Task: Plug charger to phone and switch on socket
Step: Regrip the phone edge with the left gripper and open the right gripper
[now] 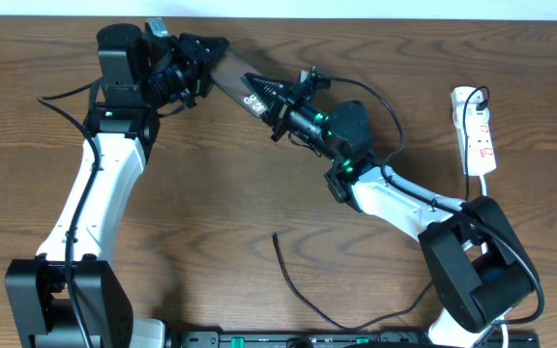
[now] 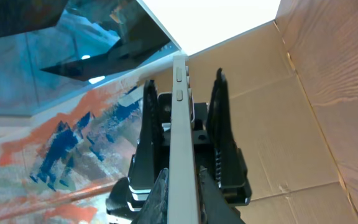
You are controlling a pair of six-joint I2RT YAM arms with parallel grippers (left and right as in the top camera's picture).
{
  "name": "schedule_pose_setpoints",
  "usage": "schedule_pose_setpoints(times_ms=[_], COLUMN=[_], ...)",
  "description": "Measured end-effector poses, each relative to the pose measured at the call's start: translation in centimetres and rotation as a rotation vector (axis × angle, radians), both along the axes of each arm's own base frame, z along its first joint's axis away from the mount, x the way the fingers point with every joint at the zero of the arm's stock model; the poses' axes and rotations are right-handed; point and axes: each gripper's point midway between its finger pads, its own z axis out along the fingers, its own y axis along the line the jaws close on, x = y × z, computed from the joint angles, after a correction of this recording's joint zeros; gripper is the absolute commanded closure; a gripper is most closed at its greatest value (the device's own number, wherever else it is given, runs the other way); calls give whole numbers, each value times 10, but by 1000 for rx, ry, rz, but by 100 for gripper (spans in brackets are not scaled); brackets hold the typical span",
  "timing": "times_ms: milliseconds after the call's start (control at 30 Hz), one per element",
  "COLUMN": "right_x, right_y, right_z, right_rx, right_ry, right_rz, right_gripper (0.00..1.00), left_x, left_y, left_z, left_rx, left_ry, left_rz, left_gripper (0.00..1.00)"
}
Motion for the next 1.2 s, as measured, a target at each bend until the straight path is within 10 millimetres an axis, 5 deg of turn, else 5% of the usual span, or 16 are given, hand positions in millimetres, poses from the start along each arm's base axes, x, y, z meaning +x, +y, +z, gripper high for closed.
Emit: schedule_pose_setpoints(times_ms=[1200], right_x=[-2], right_y=[4], right_z=[-6], right_rx=[-16], right_ry=[19], right_rz=[8], right_gripper=[98], left_x=[-1], left_y=[0], left_z=[-3], left_rx=[48], left_ry=[-30], left_rz=[-23], left_gripper=[82])
